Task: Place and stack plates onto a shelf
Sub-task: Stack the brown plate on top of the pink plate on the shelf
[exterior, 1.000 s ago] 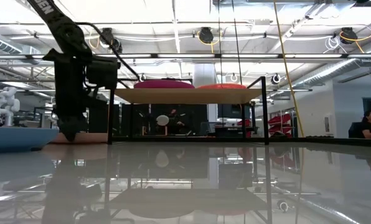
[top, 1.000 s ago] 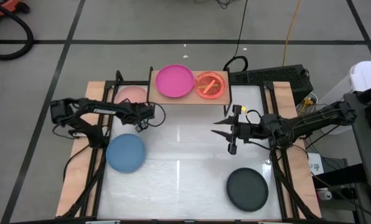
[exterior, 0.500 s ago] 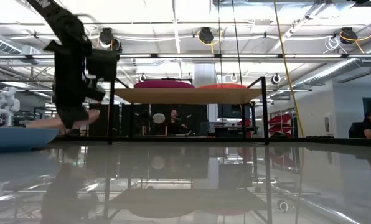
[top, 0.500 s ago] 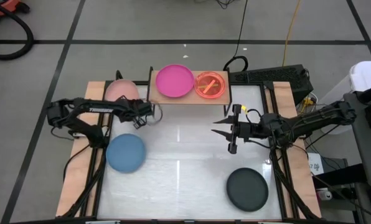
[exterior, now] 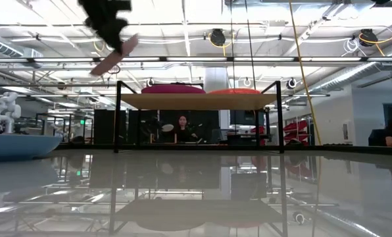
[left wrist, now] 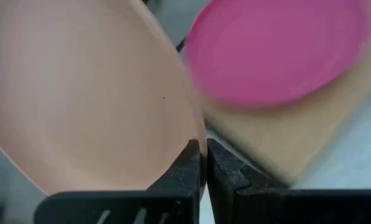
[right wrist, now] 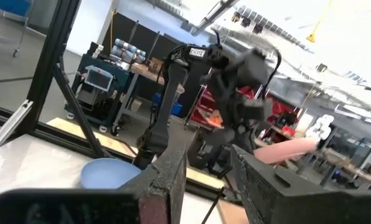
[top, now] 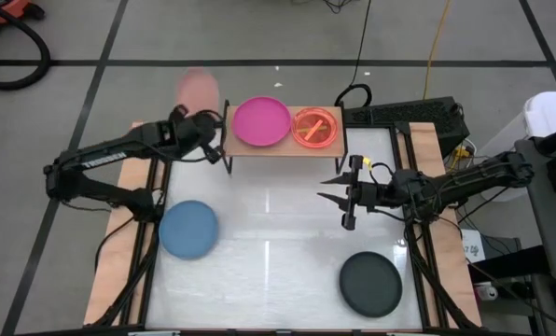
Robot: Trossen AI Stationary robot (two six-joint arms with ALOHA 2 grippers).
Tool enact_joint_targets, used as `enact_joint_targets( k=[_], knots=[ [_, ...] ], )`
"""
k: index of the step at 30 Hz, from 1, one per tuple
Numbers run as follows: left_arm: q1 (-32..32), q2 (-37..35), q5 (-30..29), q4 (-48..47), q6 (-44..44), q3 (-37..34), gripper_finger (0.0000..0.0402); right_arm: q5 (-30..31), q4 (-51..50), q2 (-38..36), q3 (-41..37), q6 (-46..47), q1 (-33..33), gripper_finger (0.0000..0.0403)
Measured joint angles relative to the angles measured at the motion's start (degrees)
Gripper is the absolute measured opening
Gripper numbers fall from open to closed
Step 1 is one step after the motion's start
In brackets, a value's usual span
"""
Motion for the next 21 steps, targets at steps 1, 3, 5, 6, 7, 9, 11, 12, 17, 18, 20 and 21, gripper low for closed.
enact_joint_targets(
  k=[1,3,5,6,7,9,11,12,17,18,20,21],
  knots=[
    [-1.4,1.5,0.4,-0.2,2.0,2.9,0.0011,0.0,0.4,0.0,0.0,-0.7,0.0,0.0112],
    [-3.8,5.2,0.6,-0.5,5.0,8.5,0.0011,0.0,1.8,0.0,0.0,-1.5,0.0,0.0112],
    [-5.4,9.3,1.2,-1.2,8.4,13.5,0.0011,0.0,3.2,0.0,0.0,-1.6,0.0,0.0112],
    [-6.2,11.4,1.3,-1.2,10.1,15.9,0.0011,0.0,3.6,0.0,0.0,-1.7,0.0,0.0112],
    [-6.9,13.5,1.3,-1.2,11.7,18.1,0.0011,0.0,3.5,0.0,0.0,-1.7,0.0,0.0112],
    [-7.6,17.6,1.4,-1.6,14.7,21.4,0.0011,0.0,3.1,0.0,0.0,-1.6,0.0,0.0112],
    [-8.1,21.5,1.7,-1.6,17.8,23.6,0.0010,0.0,2.5,0.0,0.0,-0.8,0.0,0.0112],
    [-8.4,23.1,1.7,-1.6,19.1,24.2,0.0010,0.0,2.1,0.0,0.0,-0.5,0.0,0.0112],
    [-8.0,29.7,1.7,-1.9,23.8,25.2,0.0010,0.0,1.6,-0.3,0.0,-0.1,0.0,0.0112],
    [-7.7,30.8,1.7,-1.8,24.6,25.2,0.0010,0.0,1.1,-0.4,0.0,-0.2,0.0,0.0112],
    [-7.0,32.6,1.9,-2.1,25.7,25.2,0.0011,0.0,0.3,-0.8,0.0,-0.2,0.0,0.0112],
    [-6.7,33.3,1.9,-2.7,25.9,25.2,0.0013,0.0,-0.1,-1.0,0.0,-0.1,0.0,0.0112]
  ],
)
